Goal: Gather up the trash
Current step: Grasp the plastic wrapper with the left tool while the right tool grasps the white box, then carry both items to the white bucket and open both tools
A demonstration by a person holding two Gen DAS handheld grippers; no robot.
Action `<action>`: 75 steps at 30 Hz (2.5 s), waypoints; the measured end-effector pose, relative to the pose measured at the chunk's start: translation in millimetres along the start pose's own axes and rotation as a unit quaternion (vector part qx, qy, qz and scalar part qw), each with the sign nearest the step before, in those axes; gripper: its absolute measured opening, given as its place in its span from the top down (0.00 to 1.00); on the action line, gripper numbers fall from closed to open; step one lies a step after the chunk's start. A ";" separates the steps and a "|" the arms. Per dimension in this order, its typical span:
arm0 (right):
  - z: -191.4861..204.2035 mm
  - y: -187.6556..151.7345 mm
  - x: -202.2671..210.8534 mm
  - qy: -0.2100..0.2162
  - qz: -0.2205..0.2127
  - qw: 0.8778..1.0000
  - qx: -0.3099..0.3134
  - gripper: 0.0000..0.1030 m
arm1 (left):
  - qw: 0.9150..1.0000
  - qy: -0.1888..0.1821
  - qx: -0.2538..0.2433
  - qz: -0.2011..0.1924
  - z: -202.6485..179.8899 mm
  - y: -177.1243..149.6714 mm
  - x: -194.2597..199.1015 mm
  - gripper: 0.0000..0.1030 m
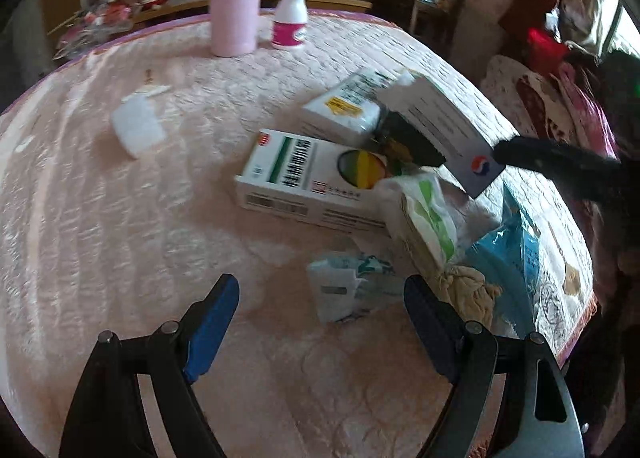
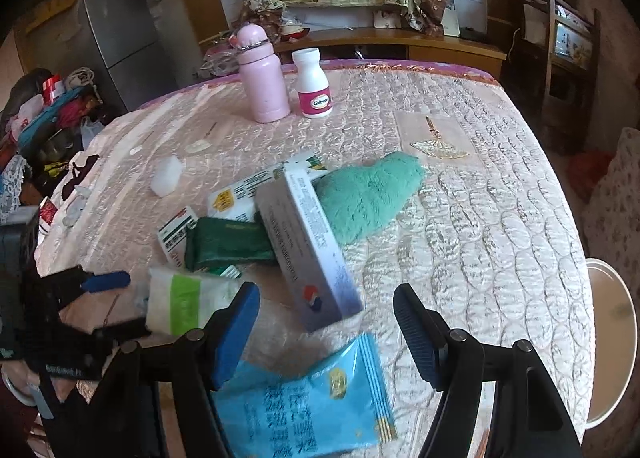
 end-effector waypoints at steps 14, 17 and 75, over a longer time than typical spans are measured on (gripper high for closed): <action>20.5 9.8 -26.7 0.025 0.009 0.999 0.037 0.81 | 0.999 0.014 0.033 -0.016 24.0 -7.6 30.7 0.84; 19.1 14.7 -5.8 0.039 -0.014 0.999 0.029 0.81 | 0.998 0.042 0.041 -0.035 35.6 -2.9 53.8 0.84; -359.1 -20.8 98.2 -0.125 -0.079 0.953 -0.263 0.79 | 0.994 -0.068 -0.078 -0.028 -325.6 217.7 -91.8 0.84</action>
Point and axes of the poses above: each gripper's, at about its wrist camera, not at the fingertips, and x roughly against the way its jaws point, z to its left, y to its top, the point moved 7 cm from there along -x, roughly the way its jaws point, and after that the axes turned 14 degrees about -x, right-handed, at the moved point
